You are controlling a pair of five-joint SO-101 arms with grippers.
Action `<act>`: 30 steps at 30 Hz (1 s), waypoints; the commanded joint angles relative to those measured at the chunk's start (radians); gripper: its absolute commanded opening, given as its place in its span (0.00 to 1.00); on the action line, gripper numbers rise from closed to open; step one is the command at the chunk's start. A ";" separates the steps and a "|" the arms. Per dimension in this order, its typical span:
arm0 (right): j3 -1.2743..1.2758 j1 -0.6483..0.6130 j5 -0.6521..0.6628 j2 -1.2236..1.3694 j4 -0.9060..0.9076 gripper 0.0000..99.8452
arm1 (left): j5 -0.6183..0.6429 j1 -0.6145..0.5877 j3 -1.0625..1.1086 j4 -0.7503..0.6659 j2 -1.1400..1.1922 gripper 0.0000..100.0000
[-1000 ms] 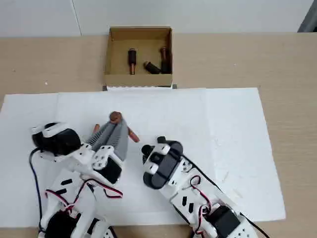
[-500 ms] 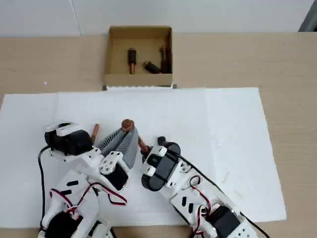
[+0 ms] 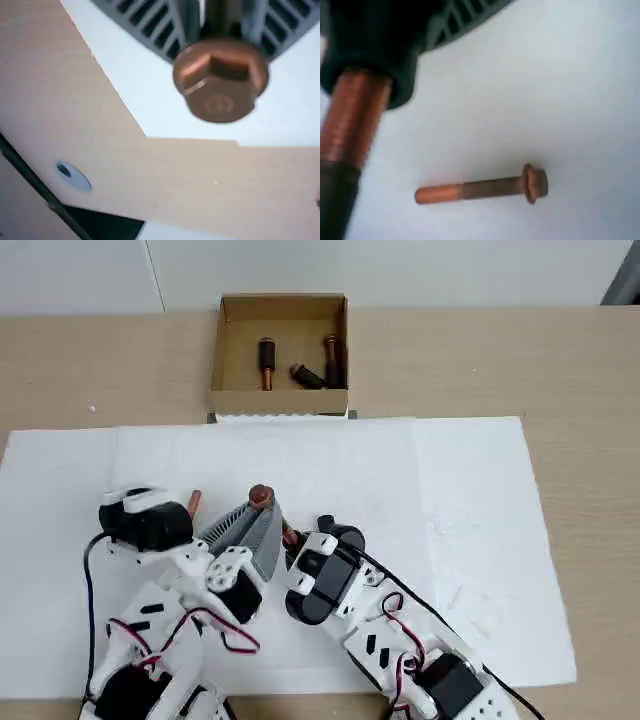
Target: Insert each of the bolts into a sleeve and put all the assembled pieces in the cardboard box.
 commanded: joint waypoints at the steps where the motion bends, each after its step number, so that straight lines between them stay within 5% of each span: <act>1: -0.032 -0.002 0.011 -0.010 -0.028 0.00 | 0.014 0.064 0.001 0.049 0.003 0.01; 12: -0.072 0.027 0.012 -0.010 -0.021 0.00 | -0.031 0.077 0.004 0.084 0.006 0.02; 18: -0.074 0.036 0.041 -0.010 -0.021 0.00 | -0.075 0.035 0.001 0.107 0.006 0.16; 30: -0.074 0.036 0.043 -0.010 -0.021 0.00 | -0.106 -0.061 -0.053 0.115 0.006 0.15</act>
